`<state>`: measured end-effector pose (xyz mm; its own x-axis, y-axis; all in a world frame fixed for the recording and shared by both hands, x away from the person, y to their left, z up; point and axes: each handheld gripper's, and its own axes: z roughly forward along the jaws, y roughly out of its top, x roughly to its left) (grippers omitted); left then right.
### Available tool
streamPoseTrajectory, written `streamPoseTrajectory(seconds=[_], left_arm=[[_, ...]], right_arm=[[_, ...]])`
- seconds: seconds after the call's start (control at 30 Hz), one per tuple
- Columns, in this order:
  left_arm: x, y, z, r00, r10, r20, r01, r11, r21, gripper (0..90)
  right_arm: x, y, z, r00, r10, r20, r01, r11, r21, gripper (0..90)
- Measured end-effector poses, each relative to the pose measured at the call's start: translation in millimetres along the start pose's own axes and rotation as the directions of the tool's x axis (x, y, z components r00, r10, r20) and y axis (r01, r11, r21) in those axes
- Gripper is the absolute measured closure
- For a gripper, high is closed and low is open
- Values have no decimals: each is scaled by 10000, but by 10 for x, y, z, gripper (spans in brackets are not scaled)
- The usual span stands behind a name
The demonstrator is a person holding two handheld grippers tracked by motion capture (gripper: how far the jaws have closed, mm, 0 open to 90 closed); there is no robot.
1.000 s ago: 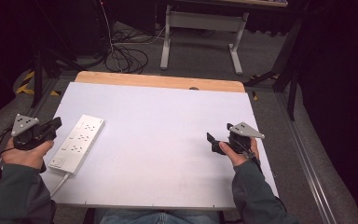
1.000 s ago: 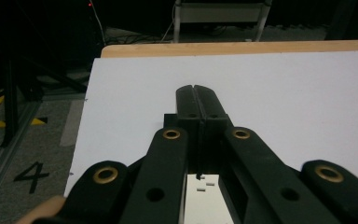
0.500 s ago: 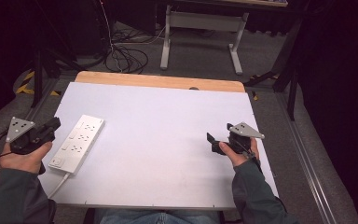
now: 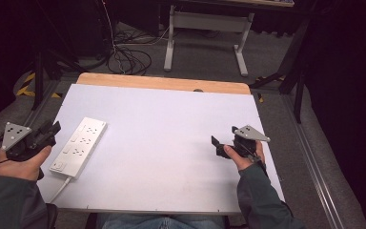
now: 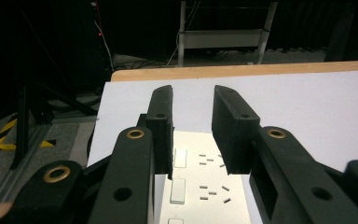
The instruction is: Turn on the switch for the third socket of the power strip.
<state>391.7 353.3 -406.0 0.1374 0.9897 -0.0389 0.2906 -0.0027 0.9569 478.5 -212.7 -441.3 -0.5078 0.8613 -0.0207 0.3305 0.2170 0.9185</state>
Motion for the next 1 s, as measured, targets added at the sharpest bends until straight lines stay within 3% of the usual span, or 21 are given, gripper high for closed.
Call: streamPoseTrajectory(seconds=[0.27,0.77,1.0], left_arm=[[-16,4,-2,10000,-34,1,34,10000,-22,628],[-13,-1,24,9996,-217,-170,218,9997,59,376],[-10,-2,25,9995,-272,-131,274,9996,109,334]], right_arm=[[-3,0,-13,10000,9,47,-9,10000,-5,109],[-9,-3,-11,10000,18,29,-18,10000,-2,109],[-6,-4,-9,10000,45,33,-45,10000,19,109]])
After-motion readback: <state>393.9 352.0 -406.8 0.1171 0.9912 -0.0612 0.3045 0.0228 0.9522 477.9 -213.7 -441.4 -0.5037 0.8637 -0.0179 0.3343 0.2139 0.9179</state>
